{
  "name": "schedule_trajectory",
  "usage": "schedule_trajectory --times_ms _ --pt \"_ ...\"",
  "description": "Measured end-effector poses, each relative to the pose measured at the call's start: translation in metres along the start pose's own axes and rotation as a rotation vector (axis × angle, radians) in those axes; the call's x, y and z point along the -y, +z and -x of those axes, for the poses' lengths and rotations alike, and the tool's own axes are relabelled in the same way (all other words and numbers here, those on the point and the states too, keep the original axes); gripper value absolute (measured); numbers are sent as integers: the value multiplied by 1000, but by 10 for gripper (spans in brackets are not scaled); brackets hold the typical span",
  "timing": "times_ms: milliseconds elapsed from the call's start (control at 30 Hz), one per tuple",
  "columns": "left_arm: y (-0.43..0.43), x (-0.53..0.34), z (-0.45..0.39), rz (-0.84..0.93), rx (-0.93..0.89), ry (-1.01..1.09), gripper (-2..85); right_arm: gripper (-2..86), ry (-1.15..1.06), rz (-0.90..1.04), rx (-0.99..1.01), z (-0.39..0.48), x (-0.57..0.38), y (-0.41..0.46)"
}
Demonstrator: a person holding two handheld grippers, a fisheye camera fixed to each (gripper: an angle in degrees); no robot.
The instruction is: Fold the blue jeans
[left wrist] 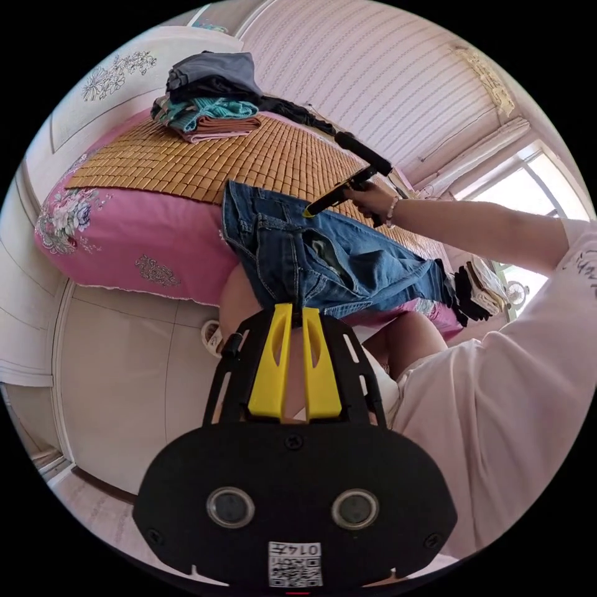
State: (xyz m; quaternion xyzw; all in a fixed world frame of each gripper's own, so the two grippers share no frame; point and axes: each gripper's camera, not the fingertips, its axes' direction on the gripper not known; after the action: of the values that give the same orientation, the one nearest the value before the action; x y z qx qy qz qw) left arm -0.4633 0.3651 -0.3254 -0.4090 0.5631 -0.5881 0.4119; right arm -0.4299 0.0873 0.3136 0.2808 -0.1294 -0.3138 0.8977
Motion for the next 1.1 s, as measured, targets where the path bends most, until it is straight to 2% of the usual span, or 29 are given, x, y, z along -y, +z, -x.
schedule_trajectory --times_ms 67,167,233,300,433,500,600,667,733,833,900,933,1000,1067,1100 --pt "-14 2 -6 -54 -8 47 11 25 14 20 37 -5 -5 -3" --pt "-41 12 -34 -142 -11 227 7 5 53 -64 118 -17 -34 -12" --pt "-54 21 -55 -184 -42 330 6 0 162 -206 218 -32 -68 -31" --pt "-69 32 -79 -263 -160 433 4 -3 318 -444 276 -58 -135 -73" --pt "-89 51 -119 -427 -393 548 3 -3 523 -677 171 -113 -248 -152" --pt "-107 69 -148 -583 -612 673 2 -2 614 -877 91 -136 -321 -221" --pt "-145 83 -177 -730 -691 808 0 1 545 -1138 -118 -112 -370 -315" --pt "-162 85 -165 -813 -671 770 0 3 401 -1170 -163 -97 -357 -355" --pt "-167 90 -139 -826 -574 676 2 3 245 -1144 -137 -93 -316 -376" --pt "-169 93 -81 -785 -332 440 12 2 93 -946 -16 -106 -201 -360" --pt "-159 95 -36 -696 -91 266 29 2 98 -744 98 -121 -89 -295" --pt "-152 95 -25 -668 -3 228 33 2 117 -691 127 -124 -63 -272" --pt "-107 96 32 -470 302 30 33 0 254 -455 225 -125 6 -169" --pt "-78 87 74 -311 382 -139 21 -3 288 -351 322 -113 16 -107" --pt "-67 76 91 -239 365 -217 7 -5 265 -317 369 -104 11 -76"
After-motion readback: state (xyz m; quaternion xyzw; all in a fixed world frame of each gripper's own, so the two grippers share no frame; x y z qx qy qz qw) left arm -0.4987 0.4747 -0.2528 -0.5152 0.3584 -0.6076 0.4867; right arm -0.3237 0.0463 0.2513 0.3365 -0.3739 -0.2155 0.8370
